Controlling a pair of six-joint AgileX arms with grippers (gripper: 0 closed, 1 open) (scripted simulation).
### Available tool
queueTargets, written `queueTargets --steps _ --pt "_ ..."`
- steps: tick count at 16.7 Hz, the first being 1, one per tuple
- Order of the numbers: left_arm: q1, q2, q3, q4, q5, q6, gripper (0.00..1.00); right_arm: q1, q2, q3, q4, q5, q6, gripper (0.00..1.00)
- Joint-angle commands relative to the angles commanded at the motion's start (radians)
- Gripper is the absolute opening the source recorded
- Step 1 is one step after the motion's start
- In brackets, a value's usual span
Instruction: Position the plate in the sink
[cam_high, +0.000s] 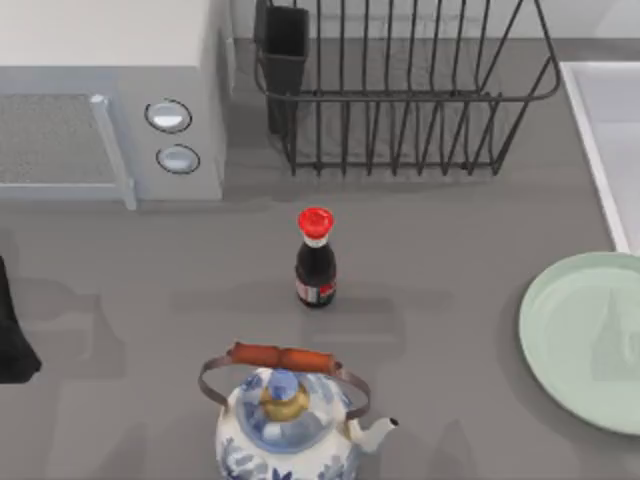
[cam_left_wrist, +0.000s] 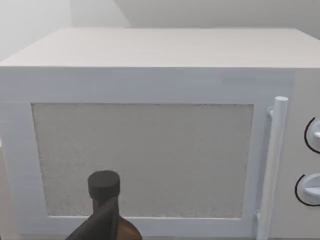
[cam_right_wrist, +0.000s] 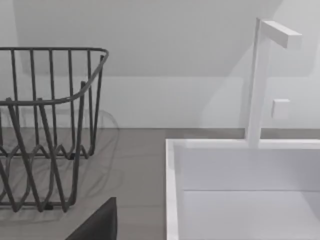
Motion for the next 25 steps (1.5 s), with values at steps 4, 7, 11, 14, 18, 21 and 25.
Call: queueTargets --steps 4,7,11,14,18,21,25 --pt "0.000 0.000 0.000 0.000 0.000 0.000 1.00 0.000 0.000 0.000 0.000 0.000 0.000 1.00" --pt "0.000 0.000 0.000 0.000 0.000 0.000 1.00 0.000 0.000 0.000 0.000 0.000 0.000 1.00" --pt "0.000 0.000 0.000 0.000 0.000 0.000 1.00 0.000 0.000 0.000 0.000 0.000 0.000 1.00" --pt "0.000 0.000 0.000 0.000 0.000 0.000 1.00 0.000 0.000 0.000 0.000 0.000 0.000 1.00" --pt "0.000 0.000 0.000 0.000 0.000 0.000 1.00 0.010 0.032 0.030 -0.025 0.000 0.010 1.00" --pt "0.000 0.000 0.000 0.000 0.000 0.000 1.00 0.046 0.159 0.139 -0.116 0.000 0.047 1.00" --pt "0.000 0.000 0.000 0.000 0.000 0.000 1.00 0.121 0.461 0.367 -0.306 0.000 0.125 1.00"
